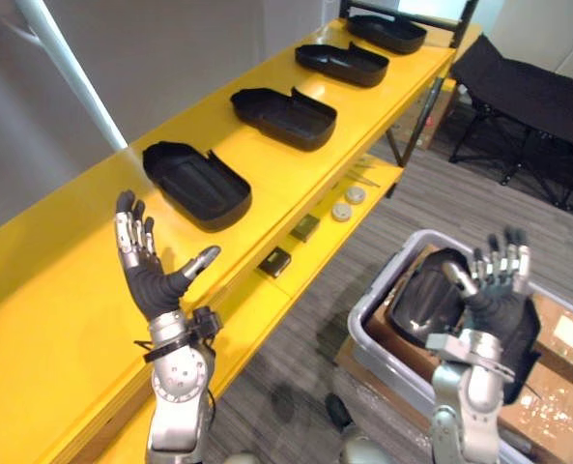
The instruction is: Walk over and take plastic housings, then place them on the shelf
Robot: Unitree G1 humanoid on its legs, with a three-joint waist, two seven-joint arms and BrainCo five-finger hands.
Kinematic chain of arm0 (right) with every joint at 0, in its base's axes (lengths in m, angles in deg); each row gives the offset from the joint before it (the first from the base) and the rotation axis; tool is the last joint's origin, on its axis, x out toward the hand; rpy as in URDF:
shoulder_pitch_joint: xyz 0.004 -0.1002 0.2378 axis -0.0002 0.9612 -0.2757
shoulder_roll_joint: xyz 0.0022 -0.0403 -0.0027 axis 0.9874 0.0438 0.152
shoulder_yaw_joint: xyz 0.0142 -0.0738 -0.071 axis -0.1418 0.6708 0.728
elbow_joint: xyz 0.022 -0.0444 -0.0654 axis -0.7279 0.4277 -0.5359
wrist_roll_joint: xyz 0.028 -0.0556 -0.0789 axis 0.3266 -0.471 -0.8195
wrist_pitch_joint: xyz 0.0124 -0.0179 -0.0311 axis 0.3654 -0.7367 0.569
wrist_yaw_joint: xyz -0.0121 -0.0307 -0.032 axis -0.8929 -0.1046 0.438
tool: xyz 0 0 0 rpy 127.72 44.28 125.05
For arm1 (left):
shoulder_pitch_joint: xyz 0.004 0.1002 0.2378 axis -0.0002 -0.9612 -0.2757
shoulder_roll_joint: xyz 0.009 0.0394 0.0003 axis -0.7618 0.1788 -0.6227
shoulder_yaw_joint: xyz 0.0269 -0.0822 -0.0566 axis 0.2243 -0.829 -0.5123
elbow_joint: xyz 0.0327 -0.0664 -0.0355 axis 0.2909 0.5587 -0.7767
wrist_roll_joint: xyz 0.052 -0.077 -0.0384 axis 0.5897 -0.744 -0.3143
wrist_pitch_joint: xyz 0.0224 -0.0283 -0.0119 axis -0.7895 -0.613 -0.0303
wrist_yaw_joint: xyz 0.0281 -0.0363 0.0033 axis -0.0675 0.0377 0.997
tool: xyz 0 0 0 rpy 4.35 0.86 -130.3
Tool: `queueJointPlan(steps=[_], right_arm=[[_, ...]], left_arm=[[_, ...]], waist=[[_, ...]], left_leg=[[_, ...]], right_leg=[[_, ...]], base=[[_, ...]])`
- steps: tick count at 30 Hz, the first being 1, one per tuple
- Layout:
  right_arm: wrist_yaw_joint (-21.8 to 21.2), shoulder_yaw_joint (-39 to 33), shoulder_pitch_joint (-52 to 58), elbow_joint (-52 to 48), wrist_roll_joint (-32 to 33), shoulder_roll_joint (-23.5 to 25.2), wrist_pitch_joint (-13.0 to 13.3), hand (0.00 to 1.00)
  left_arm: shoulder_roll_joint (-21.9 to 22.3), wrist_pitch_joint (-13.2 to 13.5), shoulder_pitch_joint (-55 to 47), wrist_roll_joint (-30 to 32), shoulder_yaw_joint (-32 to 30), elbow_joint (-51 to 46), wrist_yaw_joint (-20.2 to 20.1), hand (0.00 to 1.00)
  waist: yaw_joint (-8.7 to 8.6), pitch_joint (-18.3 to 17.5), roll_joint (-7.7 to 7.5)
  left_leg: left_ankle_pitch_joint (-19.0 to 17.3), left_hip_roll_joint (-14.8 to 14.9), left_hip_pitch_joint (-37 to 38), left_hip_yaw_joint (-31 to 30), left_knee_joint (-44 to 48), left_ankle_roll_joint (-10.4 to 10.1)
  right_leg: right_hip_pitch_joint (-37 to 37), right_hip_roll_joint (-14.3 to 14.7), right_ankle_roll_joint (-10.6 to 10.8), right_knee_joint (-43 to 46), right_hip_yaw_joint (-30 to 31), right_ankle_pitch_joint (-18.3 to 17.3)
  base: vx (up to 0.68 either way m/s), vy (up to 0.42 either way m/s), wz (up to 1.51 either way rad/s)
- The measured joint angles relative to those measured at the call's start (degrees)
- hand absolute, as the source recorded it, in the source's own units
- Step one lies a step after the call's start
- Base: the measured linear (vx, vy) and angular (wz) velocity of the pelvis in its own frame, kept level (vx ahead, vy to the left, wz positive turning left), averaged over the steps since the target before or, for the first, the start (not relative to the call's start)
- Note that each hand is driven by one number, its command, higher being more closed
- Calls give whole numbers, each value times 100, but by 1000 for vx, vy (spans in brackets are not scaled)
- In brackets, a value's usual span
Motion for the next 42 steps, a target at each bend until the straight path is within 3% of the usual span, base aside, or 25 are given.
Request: queueJointPlan(steps=[2,4,5,6,7,8,9,12,13,17,18,19,20,21,22,25,26,27,29,31,32,34,36,39,42], right_arm=[[-101,92,168,-182,77,184,-53,0],[-190,380,459,-516,188,235,-66,0],[-212,448,528,-604,190,233,-94,0],[-229,528,658,-717,193,229,-104,0],[-250,534,645,-706,196,197,-117,0],[-264,529,711,-695,240,194,-154,0],[-267,545,773,-678,239,212,-172,0],[-343,685,728,-686,234,198,-184,0],[-347,694,728,-684,223,199,-206,0],[-438,766,724,-682,182,195,-229,0],[-454,793,734,-673,183,196,-235,0],[-449,805,679,-654,174,192,-257,0],[-449,811,633,-646,162,191,-273,0],[-449,837,533,-598,129,179,-278,0],[-443,807,473,-494,129,74,-285,0],[-445,875,475,-398,125,-92,-307,0],[-446,893,457,-392,124,-122,-313,0],[-446,907,414,-309,123,-187,-332,0],[-440,855,431,-256,124,-318,-336,0],[-391,773,424,-225,114,-416,-341,0],[-255,679,395,-221,-37,-425,-350,0],[3,478,128,-143,-439,-414,-389,0],[324,242,-277,61,-762,-341,-399,0],[984,37,-1165,496,-1219,-87,-543,0],[1460,-286,-2137,1316,-1347,-39,-651,0]], left_arm=[[-8,16,27,0,66,-107,-15,0],[-58,24,82,3,218,-150,-31,0],[-61,28,88,4,216,-164,-28,0],[-57,27,108,2,177,-169,-21,0],[-39,26,123,3,151,-170,-21,0],[-68,22,140,4,98,-166,-22,0],[-64,20,100,5,61,-176,-18,0],[-76,24,-15,-1,-142,-211,-13,0],[-76,28,-41,-59,-118,-209,-32,0],[-249,35,-226,-253,-149,-204,-20,0],[-341,36,-245,-254,-156,-209,-23,0],[-288,35,-251,-266,-188,-205,-17,0],[-272,35,-254,-270,-253,-204,-13,0],[-114,35,-294,-296,-315,-190,4,0],[183,26,-377,-403,-312,-64,4,0],[315,70,-693,-696,-381,-61,-9,0],[315,78,-765,-777,-401,-58,-12,0],[318,88,-935,-1020,-433,-35,-39,0],[318,91,-1125,-1245,-428,63,-89,0],[318,91,-1224,-1336,-431,90,-196,0],[317,103,-1226,-1326,-431,85,-303,0],[319,153,-1217,-1319,-467,78,-348,0],[320,156,-1110,-1315,-440,81,-329,0],[271,157,-894,-1272,-245,85,-233,0],[212,160,-450,-1039,173,230,-149,0]], waist=[[15,70,-83],[152,205,-236],[181,232,-267],[266,253,-246],[331,329,-157],[325,419,-114],[341,476,-32],[462,478,65],[468,445,3],[541,334,-189],[533,251,-327],[539,152,-427],[549,146,-411],[543,139,-349],[465,120,-96],[371,95,-69],[372,90,-59],[375,87,-43],[345,98,-9],[377,100,12],[463,113,34],[531,120,49],[562,198,-32],[628,548,-189],[713,722,-153]], left_leg=[[-130,-56,-78,6,392,45],[-365,-67,-88,411,809,223],[-406,-53,-134,559,924,286],[-413,72,-305,845,1087,410],[-364,217,-361,1062,1077,503],[-224,388,-390,1309,1037,554],[-65,575,-319,1543,883,557],[235,1003,-125,1934,458,373],[329,1122,-131,1952,278,268],[488,1307,-237,1910,199,-91],[551,1356,-341,1913,229,-273],[646,1472,-468,1905,272,-473],[695,1554,-499,1905,256,-573],[857,1701,-511,1903,115,-804],[1075,1861,-448,1806,-221,-885],[1827,1818,268,1916,-1279,-827],[1945,1836,314,1900,-1340,-738],[2230,1843,262,1863,-1314,-330],[2606,1805,-89,1837,-948,207],[2261,1430,-448,1742,-225,-97],[1858,1049,-600,1763,55,-157],[1456,469,-787,1794,-246,23],[1457,297,-583,1781,-841,-28],[1409,301,-758,1857,-612,72],[1318,315,-920,1929,-522,141]], right_leg=[[-18,33,24,153,55,4],[-101,81,289,226,418,188],[-155,65,312,179,398,341],[-245,56,321,-258,206,1060],[-223,51,104,-567,21,1383],[-314,4,-223,-51,-956,980],[-287,-152,-312,531,-1608,464],[45,-612,-353,1189,-1897,-13],[281,-898,-436,1368,-1875,-69],[612,-1356,-460,1371,-1837,-85],[724,-1437,-401,1168,-1843,-72],[803,-1410,66,954,-1873,-611],[767,-1360,227,930,-1892,-850],[689,-1249,384,966,-1988,-1346],[535,-1043,259,1270,-2144,-1536],[51,-954,-28,2648,-2200,-2383],[3,-917,-96,2772,-2199,-2480],[-6,-869,-168,2819,-2221,-2533],[153,-875,-276,2624,-2379,-2470],[310,-1016,-364,2356,-2445,-2368],[400,-1091,-370,2144,-2505,-2274],[398,-1170,-295,1937,-2637,-2152],[290,-1249,-147,1846,-2655,-2065],[332,-1245,-20,1497,-2645,-1724],[334,-1226,39,1004,-2613,-1326]], base=[[-85,167,-26],[-202,234,-92],[-320,232,-134],[-251,104,-121],[-373,148,-139],[-269,106,-125],[-238,121,-120],[-214,44,-124],[-213,-114,-61],[-140,-277,-51],[-73,-449,-27],[-67,-462,-31],[-81,-591,-35],[-59,-487,-19],[-49,-483,-2],[70,-441,16],[39,-347,-2],[40,-250,1],[85,-262,32],[78,-114,35],[42,26,26],[57,82,32],[72,107,19],[18,120,-13],[-31,127,-23]])
